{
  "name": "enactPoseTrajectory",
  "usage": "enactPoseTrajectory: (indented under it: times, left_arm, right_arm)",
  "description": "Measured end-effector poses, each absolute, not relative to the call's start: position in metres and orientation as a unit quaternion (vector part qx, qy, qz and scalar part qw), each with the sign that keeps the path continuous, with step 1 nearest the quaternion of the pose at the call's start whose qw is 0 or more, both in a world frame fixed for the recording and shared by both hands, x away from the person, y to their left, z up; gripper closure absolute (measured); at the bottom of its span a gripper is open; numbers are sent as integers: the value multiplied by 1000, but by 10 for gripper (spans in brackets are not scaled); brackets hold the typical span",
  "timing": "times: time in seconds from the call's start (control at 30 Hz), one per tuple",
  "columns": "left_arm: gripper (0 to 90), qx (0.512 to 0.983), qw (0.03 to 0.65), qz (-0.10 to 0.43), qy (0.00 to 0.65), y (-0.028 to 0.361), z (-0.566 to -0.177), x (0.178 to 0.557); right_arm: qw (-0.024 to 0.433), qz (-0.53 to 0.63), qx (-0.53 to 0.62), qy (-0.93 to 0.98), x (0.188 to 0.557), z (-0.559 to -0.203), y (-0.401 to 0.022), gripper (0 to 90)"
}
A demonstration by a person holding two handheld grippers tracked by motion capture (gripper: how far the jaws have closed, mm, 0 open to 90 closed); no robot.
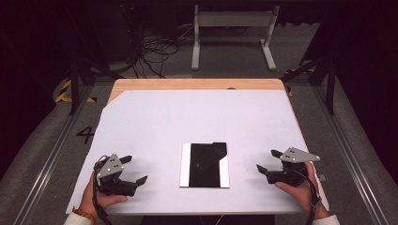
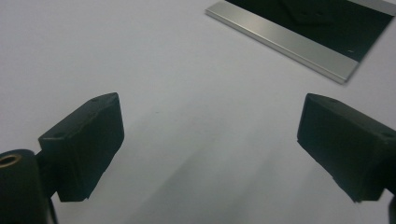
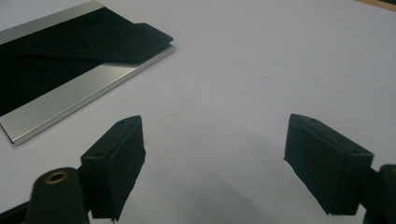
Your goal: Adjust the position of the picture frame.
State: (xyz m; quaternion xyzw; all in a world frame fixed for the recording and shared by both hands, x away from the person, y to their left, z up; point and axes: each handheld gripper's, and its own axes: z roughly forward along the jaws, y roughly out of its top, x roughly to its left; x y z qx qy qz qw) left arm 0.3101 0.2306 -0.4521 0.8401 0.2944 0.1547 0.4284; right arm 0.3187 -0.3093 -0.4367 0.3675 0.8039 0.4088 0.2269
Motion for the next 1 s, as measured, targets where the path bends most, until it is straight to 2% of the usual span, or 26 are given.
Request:
enactPoseTrajectory:
  times: [0.07,0.3,0.43,0.53,0.63,0.67,0.83,0.9,1.0]
  left_arm:
    - [201,854,408,155,282,224,-451,308]
    - [230,847,438,125,273,215,-454,302]
    - [287,856,432,119,260,208,-455,297]
    - [459,869,419,111,237,198,-456,292]
    - [581,875,418,104,221,193,-456,289]
    - [581,876,419,101,216,190,-455,288]
    - [795,883,419,87,194,175,-454,284]
    - [837,886,416,79,188,168,-456,284]
    - [854,887,418,74,181,161,-456,284]
  right_arm:
    - [223,406,367,806,319,-439,-308,236]
    - [211,415,359,809,322,-439,-300,382]
    - [199,421,357,809,323,-439,-294,569]
    - [192,417,348,817,324,-440,-288,654]
    - [189,418,342,820,326,-441,-280,735]
    - [189,418,342,820,326,-441,-280,735]
    - [180,415,335,826,330,-444,-265,850]
    - [178,410,331,831,331,-445,-258,877]
    - [170,409,320,838,331,-446,-249,890]
